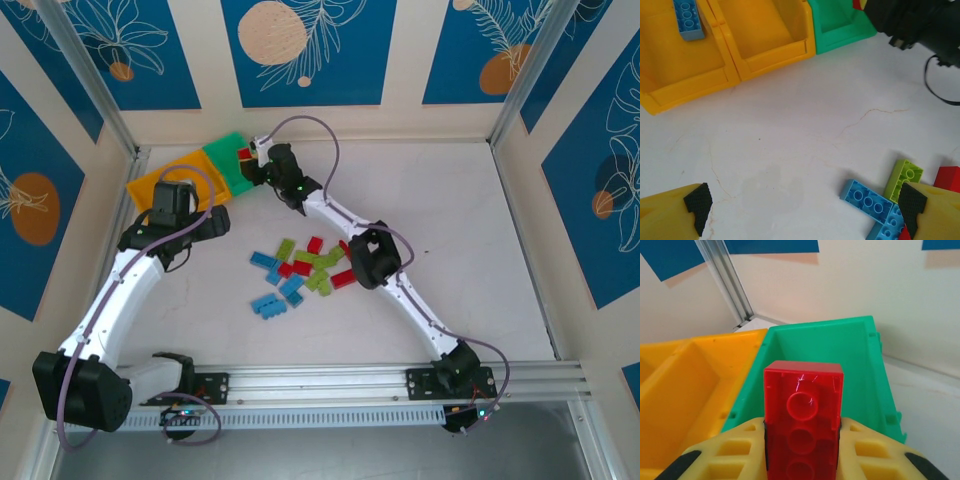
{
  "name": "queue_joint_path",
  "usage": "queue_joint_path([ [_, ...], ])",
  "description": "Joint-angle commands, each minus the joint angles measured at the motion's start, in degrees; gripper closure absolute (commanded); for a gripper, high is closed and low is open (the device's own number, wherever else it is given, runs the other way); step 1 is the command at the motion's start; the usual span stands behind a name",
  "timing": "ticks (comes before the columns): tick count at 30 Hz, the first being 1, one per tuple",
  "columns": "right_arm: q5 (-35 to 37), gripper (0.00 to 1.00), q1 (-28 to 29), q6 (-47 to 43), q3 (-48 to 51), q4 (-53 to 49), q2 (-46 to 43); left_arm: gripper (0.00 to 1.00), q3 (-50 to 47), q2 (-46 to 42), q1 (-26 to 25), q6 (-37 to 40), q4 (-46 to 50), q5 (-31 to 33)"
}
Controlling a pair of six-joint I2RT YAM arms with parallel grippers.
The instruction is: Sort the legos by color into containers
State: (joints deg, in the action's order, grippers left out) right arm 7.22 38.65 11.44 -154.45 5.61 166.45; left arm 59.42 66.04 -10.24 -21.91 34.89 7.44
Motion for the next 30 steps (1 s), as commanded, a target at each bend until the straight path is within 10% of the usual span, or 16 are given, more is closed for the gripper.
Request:
queue_joint_path([
  [1,-0.4,0.74,0.5,-6.4,-8.9,9.7,4.2,0.03,-1.3,-0.3,0.6,-1.1,-0.1,-2.0],
  [7,-4.3,0.29,0.2,-3.7,-6.5,7.3,2.4,0.03,-0.6,1.5,0.6,-1.4,0.5,-1.9],
  [20,-14.8,0.22,-1.6,6.7,28.0,-19.6,-36.6,0.06,-3.0,3.6,-0.7,-6.9,-1.4,-12.3],
  [30,-8.2,0.21,-9.3,10.9,69.0,-38.5,-72.9,0.05,-3.4,18.1,-9.5,-18.7,-2.1,-14.8],
])
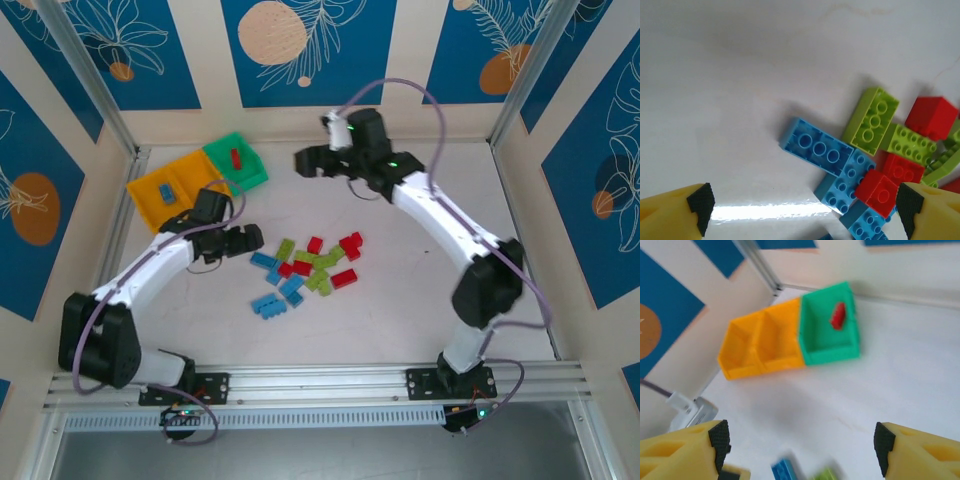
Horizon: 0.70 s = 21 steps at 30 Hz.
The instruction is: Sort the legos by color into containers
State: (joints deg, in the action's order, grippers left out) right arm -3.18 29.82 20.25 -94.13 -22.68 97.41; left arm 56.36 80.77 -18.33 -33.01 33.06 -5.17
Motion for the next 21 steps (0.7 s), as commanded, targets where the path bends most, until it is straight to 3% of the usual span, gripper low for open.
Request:
queue_joint_path([
  [1,2.5,0.21,-0.8,2.6,11.2,-10.9,-5.9,0.05,-0.8,4.9,-1.7,-10.7,-1.4,-3.1],
  [6,3.5,0.21,-1.6,6.6,20.2,-12.5,-13.1,0.08,-0.8,11.6,-4.1,-24.6,-7.4,-4.3],
  [10,3.1,0.21,-1.8,8.7,21.1,-12.6,-13.5,0.13,3.0,16.3,-6.4,-30.4,-4.6,-0.9],
  [12,2.9,0.21,-1.8,8.7,20.1,-13.3,-13.0,0.2,6.3,19.4,-6.8,-31.6,0.5,1.2],
  [14,3.2,0.21,-1.7,8.5,19.3,-13.7,-12.7,0.33,9.1,22.0,-6.9,-31.4,5.1,3.5],
  [21,3.9,0.21,-0.9,8.8,17.8,-15.5,-12.0,0.51,8.0,23.3,-7.0,-30.4,4.0,6.5],
])
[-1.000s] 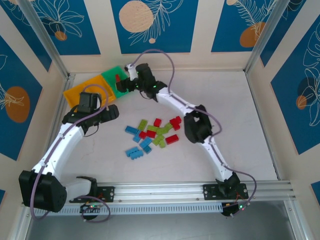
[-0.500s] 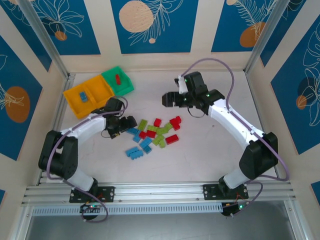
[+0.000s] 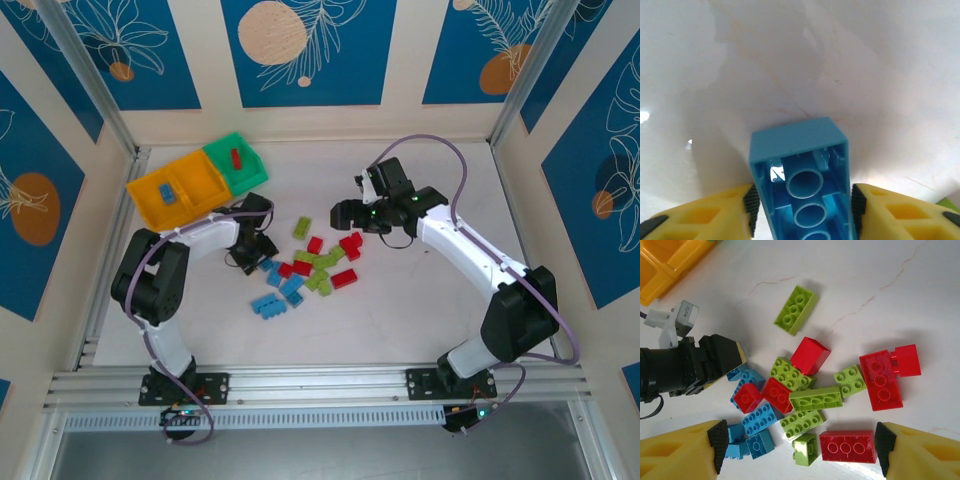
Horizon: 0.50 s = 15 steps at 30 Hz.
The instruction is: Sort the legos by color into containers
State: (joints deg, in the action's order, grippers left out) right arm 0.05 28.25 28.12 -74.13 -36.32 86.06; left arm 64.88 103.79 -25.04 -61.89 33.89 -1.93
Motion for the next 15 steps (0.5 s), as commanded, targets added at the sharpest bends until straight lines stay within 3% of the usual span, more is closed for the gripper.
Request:
queue_joint_path([
  [1,0.8,0.21,0.8,1.0,-2.2,-1.9,-0.7,0.54,-0.7,0.1,-0.3,-1.2,3.2,3.7],
  [6,0.9,0.2,1.4,1.7,-3.1,-2.3,-0.5,0.67,-0.8,-2.7,0.1,3.2,4.1,5.5],
  [10,0.6,0.2,2.0,1.8,-4.4,-2.7,-0.3,0.73,-0.2,-11.7,1.0,9.1,4.7,10.4],
  [12,0.6,0.2,2.2,2.0,-4.6,-2.4,0.0,0.74,0.7,-16.5,3.9,12.1,5.9,13.5],
  [15,0.3,0.2,2.2,2.5,-4.6,-2.1,0.5,0.75,2.4,-19.8,13.0,16.1,6.7,13.6],
])
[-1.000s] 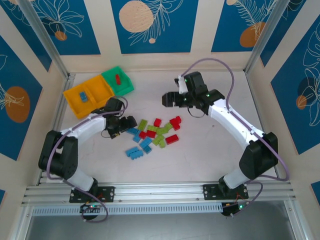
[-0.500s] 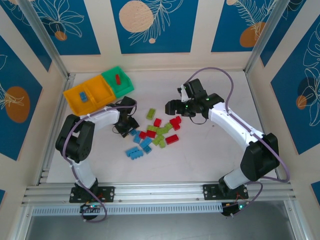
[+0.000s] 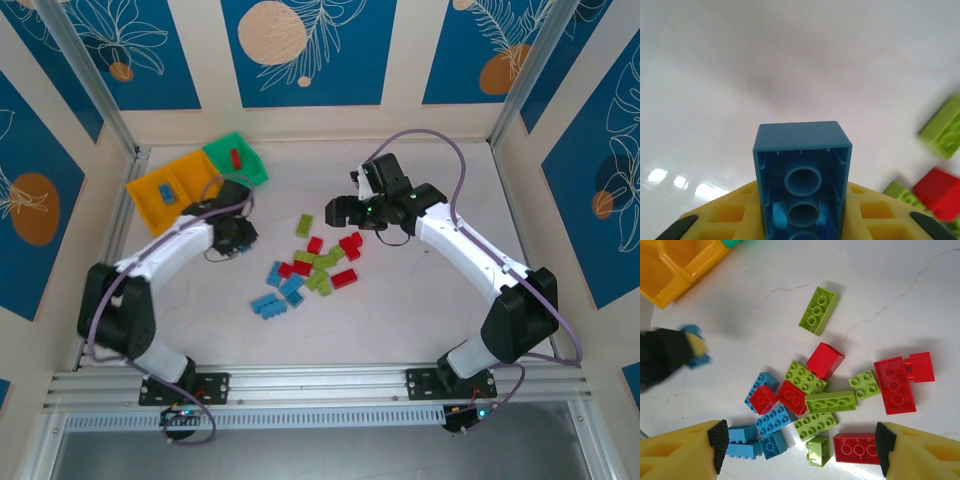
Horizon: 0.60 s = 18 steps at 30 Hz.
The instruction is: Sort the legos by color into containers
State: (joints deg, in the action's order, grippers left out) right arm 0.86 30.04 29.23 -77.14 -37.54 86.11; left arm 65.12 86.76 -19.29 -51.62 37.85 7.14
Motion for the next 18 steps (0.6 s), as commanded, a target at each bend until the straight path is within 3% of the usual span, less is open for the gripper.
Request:
queue_joint_path([
  [1,-0.6,0.21,0.5,1.4,-1.7,-0.8,0.7,0.75,2.9,-2.8,10.2,6.9,2.7,3.8],
  [6,-0.9,0.21,0.7,2.0,-1.6,-0.3,1.5,0.75,12.0,4.6,23.5,13.2,0.6,2.1],
  [13,-1.1,0.21,0.9,1.4,-2.9,-1.7,1.7,0.74,28.3,22.4,31.1,14.2,-1.6,-1.8],
  [15,-0.9,0.2,0.9,1.3,-3.2,-2.0,1.5,0.65,34.3,27.3,32.0,14.6,0.6,-3.0],
  [18,-1.2,0.2,1.0,1.6,-3.7,-2.3,1.5,0.42,39.1,29.9,32.6,15.6,2.8,-2.0],
])
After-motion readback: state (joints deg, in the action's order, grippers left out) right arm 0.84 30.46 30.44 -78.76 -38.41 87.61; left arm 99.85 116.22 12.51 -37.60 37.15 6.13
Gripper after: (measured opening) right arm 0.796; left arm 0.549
